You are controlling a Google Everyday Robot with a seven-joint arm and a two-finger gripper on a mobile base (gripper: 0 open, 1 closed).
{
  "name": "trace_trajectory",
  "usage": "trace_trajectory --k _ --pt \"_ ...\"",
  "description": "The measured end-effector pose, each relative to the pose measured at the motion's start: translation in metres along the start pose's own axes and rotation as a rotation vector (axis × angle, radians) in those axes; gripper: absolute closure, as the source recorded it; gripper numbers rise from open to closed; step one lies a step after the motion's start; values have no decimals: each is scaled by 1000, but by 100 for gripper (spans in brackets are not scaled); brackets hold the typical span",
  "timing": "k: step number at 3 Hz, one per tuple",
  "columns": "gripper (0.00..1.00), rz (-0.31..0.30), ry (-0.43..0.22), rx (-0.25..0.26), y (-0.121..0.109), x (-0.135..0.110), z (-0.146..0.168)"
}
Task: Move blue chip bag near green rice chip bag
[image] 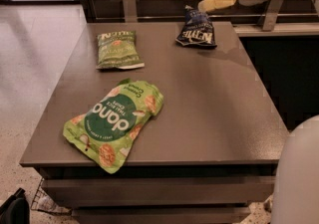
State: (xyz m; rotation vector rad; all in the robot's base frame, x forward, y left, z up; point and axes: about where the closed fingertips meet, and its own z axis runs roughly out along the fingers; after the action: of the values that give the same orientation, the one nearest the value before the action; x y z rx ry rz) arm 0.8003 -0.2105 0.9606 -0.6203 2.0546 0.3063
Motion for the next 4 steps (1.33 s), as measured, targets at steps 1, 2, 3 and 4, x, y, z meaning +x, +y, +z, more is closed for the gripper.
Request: trace_trajectory --k 1,2,3,4 --pt "0 32 60 5 -2 14 44" --pt "0 74 100 14 -7 31 75" --pt "0 102 134 27 -5 42 105" --pt "0 109 151 33 -1 48 122"
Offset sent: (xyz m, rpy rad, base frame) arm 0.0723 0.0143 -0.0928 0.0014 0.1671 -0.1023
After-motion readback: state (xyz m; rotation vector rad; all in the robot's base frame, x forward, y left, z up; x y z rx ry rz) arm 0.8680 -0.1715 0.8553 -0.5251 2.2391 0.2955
